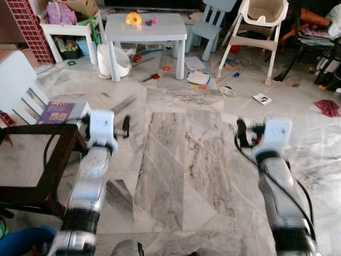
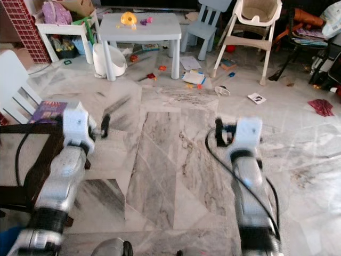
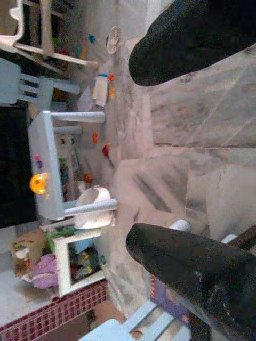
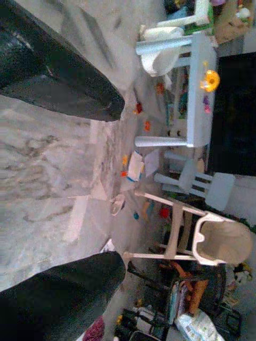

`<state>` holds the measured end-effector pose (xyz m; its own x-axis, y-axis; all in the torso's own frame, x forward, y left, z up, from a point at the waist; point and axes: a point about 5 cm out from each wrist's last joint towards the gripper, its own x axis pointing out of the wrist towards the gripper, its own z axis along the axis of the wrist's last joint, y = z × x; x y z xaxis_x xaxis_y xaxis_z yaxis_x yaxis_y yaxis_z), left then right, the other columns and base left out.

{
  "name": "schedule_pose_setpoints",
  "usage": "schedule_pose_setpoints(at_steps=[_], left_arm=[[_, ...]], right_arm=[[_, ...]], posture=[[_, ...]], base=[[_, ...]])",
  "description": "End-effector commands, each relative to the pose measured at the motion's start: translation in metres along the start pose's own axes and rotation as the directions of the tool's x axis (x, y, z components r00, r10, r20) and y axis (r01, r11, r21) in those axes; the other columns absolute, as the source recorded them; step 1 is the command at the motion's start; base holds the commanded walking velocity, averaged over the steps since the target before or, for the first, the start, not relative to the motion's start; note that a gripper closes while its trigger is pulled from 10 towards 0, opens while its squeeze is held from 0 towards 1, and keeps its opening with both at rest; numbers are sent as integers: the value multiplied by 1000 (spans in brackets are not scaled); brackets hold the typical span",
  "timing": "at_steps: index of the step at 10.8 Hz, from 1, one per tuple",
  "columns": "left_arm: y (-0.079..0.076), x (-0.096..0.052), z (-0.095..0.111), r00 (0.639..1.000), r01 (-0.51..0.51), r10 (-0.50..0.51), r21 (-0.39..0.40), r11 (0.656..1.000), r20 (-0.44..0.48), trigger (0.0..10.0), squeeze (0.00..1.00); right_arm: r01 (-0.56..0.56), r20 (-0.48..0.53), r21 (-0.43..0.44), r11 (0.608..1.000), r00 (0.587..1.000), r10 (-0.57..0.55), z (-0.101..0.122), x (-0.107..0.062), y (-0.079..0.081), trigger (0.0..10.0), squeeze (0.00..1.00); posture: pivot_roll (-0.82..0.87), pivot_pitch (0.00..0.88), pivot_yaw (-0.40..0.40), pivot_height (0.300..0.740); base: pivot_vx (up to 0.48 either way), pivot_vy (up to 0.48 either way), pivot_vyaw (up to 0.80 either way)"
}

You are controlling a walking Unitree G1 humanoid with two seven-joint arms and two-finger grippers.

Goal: Move the pillow to the sofa

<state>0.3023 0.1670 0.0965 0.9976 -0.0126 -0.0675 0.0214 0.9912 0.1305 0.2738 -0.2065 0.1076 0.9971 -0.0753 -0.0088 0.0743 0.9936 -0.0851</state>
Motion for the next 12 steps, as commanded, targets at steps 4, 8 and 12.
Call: schedule_pose_setpoints(at_steps=[4,8,12], left_arm=[[22,-67,-33,999,-16,20,106,994,-37,10000,0],[11,-52,-14,999,38,-42,113,993,34,10000,0],[0,-62,-25,997,79,-77,95,992,-31,10000,0]], right_arm=[[69,-112,-28,997,991,-72,-34,-75,-20,10000,0],[54,-103,1,999,993,-54,-27,-64,-7,10000,0],[30,-169,55,998,985,-21,-47,-68,20,10000,0]], posture=[[-23,0,-33,735],[-2,0,-75,735],[5,26,-28,735]], base=[[0,0,0],[0,0,0],[0,0,0]])
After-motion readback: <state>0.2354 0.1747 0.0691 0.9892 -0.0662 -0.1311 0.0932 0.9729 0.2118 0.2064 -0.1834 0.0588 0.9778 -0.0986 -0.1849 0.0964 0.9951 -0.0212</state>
